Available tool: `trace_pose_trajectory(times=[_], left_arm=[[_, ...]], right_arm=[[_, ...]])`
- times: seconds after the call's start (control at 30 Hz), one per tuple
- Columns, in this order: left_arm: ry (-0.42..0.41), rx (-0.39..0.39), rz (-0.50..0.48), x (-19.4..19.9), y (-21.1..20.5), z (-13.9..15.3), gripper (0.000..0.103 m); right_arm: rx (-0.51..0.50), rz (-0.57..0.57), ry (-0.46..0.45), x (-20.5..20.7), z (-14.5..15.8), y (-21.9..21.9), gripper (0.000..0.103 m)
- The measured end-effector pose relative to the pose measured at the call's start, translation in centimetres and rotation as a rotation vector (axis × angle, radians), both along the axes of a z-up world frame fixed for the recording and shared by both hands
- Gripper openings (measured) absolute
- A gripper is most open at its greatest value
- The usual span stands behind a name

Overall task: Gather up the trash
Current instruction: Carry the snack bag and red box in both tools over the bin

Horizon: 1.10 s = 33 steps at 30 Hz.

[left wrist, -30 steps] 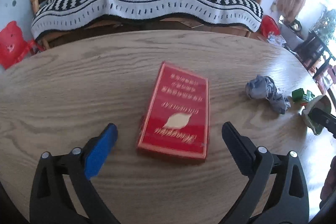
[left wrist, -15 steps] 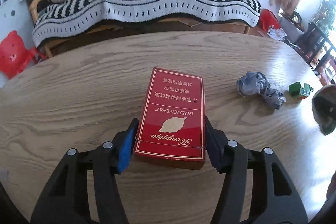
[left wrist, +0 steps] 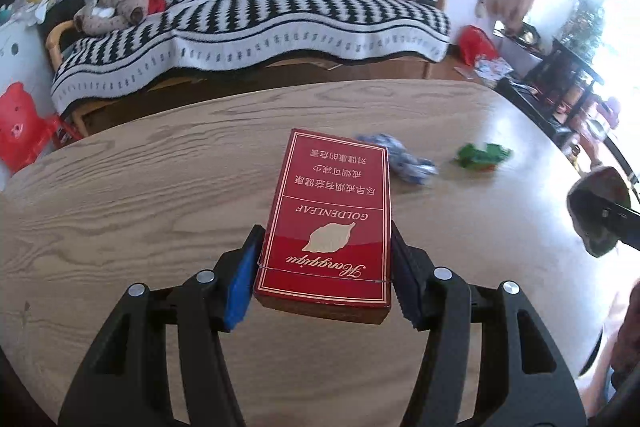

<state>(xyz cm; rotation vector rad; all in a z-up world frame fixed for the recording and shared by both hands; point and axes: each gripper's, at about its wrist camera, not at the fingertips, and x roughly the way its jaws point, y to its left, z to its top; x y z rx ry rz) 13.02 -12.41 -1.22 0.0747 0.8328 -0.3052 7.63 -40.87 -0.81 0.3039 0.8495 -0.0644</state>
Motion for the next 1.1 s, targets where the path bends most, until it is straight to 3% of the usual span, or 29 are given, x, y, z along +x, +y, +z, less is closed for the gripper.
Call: trace_pose_trajectory(times=[0.33,0.7,1.1], left_arm=[[0.000,-0.027,-0.184,-5.9,-9.4,0.7,0.058],[0.013,-0.060,-0.457,-13.4,-22.9,0.5,0.058],[0.087,-0.073,-0.752,-23.4,-35.3,-3.4,0.058]], right_arm=[[-0.008,-0.106,0.011,-7.2,0.7,-7.8,0.068],[-0.016,-0.325,0.034,-18.7,-0.1,-19.5,0.068],[0.044,-0.564,0.089,-31.5,-3.3,-29.3,0.068]])
